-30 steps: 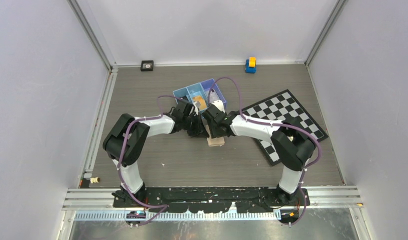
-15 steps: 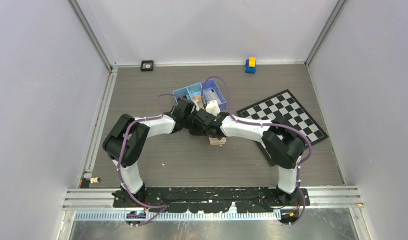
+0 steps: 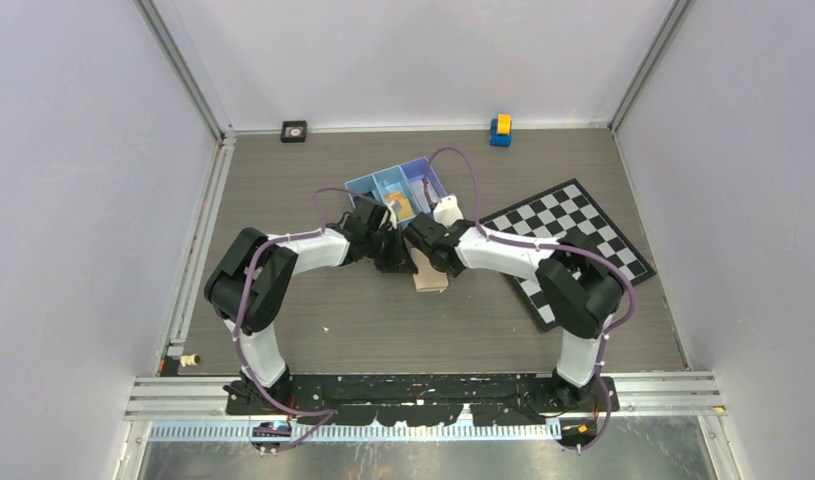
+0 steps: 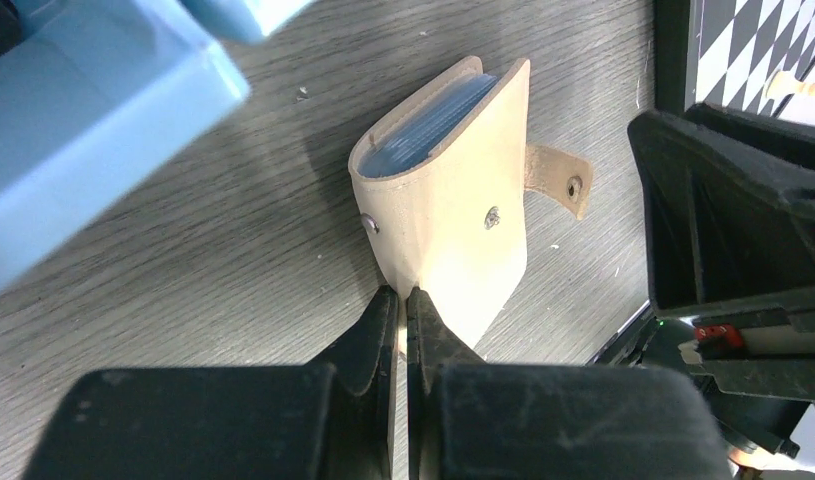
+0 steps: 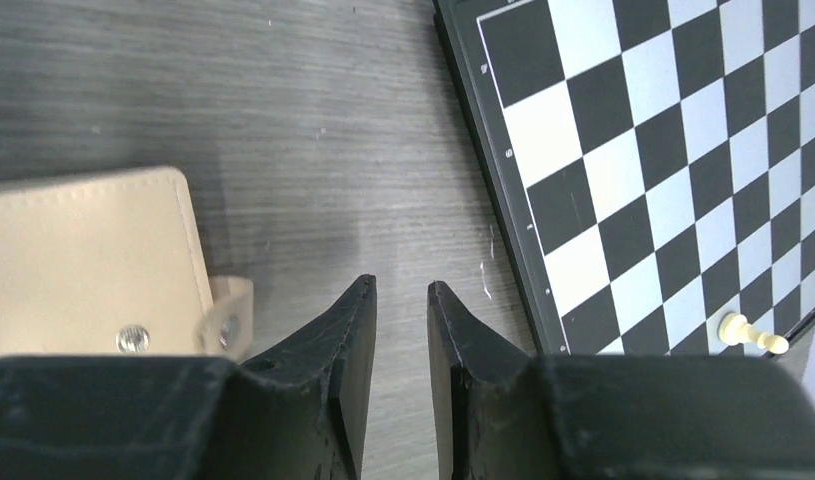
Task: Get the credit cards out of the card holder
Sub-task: Open the card holder at the center of the board.
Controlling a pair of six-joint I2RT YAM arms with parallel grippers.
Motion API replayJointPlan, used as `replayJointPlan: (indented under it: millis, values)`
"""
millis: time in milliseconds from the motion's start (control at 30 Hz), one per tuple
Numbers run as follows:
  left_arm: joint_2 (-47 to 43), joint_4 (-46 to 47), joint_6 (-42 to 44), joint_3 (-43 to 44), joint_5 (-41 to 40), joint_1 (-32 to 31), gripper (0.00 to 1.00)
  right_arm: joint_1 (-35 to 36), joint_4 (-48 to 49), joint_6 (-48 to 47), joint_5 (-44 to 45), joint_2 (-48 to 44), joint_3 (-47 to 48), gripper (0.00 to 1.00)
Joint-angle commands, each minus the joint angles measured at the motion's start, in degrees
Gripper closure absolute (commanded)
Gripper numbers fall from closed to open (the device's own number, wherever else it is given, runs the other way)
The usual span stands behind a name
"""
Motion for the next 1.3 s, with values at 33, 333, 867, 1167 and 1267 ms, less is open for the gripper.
replayJointPlan:
  millis: [33, 333, 867, 1167, 1267]
  values:
    - [-2.2, -1.0, 1.1, 0.1, -0.2, 0.3, 1.0, -1.6, 5.4, -0.6, -6.2, -9.2, -3.9, 0.68]
    - [-2.1, -0.8, 1.1, 0.1, 0.2, 0.3, 1.0, -5.0, 19.7, -2.2, -27.3, -17.9, -13.3, 0.27]
    - [-2.4, -1.4, 1.4, 0.2, -0.2, 0.3, 1.0, -9.7, 17.0, 1.1, -29.9, -8.2, -9.4, 0.61]
    - [-2.5, -1.8, 1.6, 0.3, -0.6, 0.3, 0.99, -10.7, 19.0, -0.3, -36.0, -8.3, -9.5, 0.99]
    - [-3.3, -2.2, 1.7, 0.1, -1.1, 0.3, 0.9, -10.7, 20.9, -0.5, -38.5, -10.2, -10.8, 0.99]
